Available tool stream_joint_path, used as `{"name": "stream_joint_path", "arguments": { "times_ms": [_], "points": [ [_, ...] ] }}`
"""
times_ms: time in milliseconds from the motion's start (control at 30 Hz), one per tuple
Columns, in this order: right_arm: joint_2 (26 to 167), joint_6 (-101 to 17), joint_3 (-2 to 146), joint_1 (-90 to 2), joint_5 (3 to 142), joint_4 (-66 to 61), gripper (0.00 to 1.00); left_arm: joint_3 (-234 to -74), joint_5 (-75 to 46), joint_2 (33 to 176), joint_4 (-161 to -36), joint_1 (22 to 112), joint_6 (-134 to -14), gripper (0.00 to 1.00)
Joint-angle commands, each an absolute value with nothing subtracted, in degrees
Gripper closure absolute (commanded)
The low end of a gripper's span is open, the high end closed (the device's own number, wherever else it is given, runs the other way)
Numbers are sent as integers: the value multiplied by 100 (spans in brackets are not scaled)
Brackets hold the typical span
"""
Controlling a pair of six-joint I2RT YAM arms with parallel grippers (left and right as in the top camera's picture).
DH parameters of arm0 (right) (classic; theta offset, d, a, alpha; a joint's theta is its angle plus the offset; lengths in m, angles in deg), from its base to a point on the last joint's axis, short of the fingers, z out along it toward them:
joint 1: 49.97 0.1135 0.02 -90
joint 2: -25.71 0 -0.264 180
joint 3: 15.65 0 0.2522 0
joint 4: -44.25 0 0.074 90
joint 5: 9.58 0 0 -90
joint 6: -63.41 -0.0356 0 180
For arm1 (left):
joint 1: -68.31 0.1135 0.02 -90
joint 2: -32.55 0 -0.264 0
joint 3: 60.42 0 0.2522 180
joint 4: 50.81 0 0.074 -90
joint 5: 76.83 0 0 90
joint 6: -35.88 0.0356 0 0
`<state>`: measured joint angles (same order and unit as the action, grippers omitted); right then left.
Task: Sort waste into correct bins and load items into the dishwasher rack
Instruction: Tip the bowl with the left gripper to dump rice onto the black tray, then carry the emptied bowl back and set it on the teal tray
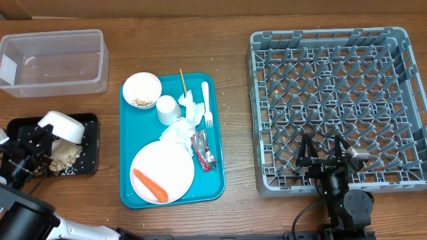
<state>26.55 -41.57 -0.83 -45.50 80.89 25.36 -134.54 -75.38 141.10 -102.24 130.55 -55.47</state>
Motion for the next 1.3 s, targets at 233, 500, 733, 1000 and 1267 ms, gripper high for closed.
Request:
{"name": "stream_joint_path", "arguments": {
  "times_ms": [233, 500, 733, 1000, 1267],
  "points": [
    [2588, -4138, -142, -4583, 8163, 2575, 0, -13843, -7744, 13452, -10508, 12679, -5575, 96],
    [2588, -4138, -142, -4583, 8163, 2575, 0, -13850, -5309, 11603, -11162, 12670, -6060, 96],
    [2588, -4138, -142, -4583, 8165, 2575, 0, -13850, -3211, 10806, -11619, 12134, -6652, 96],
    [2588, -4138, -142, -4583, 8163, 2575, 0, -13850, -1615, 10023, -11975, 10652, -6491, 96],
    [2588, -4138, -142, -4583, 8163, 2575, 0, -13841, -673, 9748, -12696, 9254, -6486, 96]
  ]
}}
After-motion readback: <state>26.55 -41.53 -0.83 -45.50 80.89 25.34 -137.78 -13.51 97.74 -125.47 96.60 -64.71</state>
